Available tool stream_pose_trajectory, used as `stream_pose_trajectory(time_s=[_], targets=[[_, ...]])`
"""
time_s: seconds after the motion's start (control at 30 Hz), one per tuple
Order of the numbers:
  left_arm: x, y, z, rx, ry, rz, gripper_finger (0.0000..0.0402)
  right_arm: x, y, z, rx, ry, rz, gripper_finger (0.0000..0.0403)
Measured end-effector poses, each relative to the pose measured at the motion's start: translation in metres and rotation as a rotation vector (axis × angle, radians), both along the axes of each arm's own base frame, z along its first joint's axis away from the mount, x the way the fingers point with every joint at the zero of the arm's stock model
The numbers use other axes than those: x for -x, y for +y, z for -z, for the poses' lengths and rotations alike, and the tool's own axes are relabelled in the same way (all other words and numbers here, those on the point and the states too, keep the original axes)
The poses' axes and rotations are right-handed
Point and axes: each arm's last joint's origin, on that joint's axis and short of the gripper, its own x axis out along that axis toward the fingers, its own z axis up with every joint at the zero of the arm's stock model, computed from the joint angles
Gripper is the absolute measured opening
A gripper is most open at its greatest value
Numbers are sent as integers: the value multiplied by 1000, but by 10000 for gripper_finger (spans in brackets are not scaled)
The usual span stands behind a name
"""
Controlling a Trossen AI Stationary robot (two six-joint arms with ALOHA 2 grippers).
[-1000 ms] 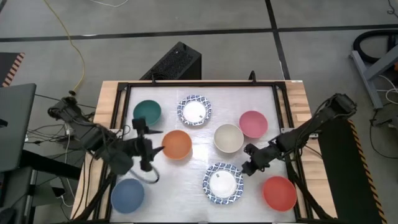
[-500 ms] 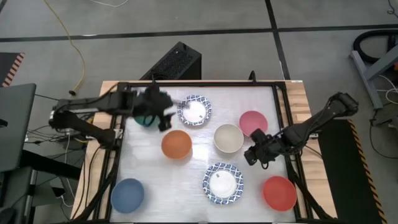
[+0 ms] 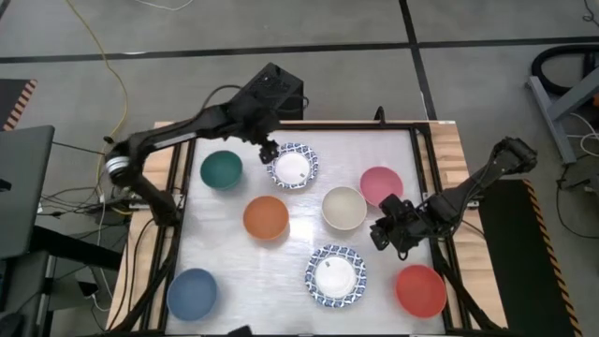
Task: Nest bowls inside each other
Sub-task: Stack the top white paper bowl into the other stacked white paper bowls
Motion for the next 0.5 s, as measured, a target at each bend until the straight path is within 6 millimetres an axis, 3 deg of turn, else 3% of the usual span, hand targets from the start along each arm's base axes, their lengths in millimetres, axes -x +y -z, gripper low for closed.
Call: stream_pose_trajectory(time_s=[0.23, 0.5], targets=[[-18, 29, 53, 48, 149, -25, 249, 2, 3, -1, 46, -18, -22, 152], [-22, 52, 70, 97, 80, -44, 249, 2, 3, 0, 50, -20, -25, 152]])
